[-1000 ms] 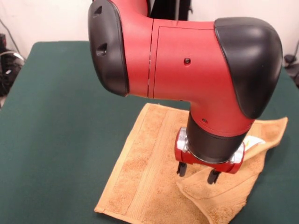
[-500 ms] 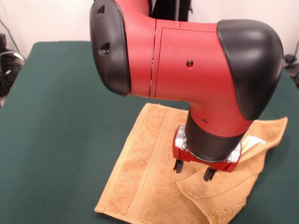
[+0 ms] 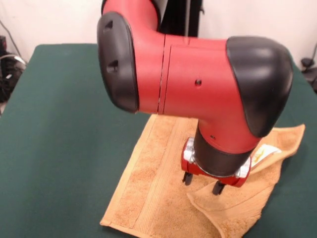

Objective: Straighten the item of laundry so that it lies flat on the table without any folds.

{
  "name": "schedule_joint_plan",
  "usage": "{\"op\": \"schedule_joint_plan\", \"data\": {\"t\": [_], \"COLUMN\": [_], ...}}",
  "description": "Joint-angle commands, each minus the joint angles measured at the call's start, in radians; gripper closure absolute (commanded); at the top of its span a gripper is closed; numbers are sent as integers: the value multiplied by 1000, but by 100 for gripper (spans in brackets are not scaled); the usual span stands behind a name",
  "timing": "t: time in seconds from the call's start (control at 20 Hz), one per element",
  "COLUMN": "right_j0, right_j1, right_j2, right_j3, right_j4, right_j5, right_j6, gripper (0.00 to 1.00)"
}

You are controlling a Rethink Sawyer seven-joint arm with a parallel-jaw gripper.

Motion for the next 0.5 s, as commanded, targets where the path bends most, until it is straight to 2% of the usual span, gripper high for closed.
{"op": "schedule_joint_plan", "data": {"t": [0.05, 0.25, 0.5], "right_j0": [11, 5, -3], "right_j1": [62, 66, 72], "right_j2": [159, 179, 211], "right_j3": [95, 100, 84], "right_j4": [5, 14, -21], "right_j5": [-60, -95, -101], "right_j6": [285, 263, 257], "gripper": [0, 0, 0]}}
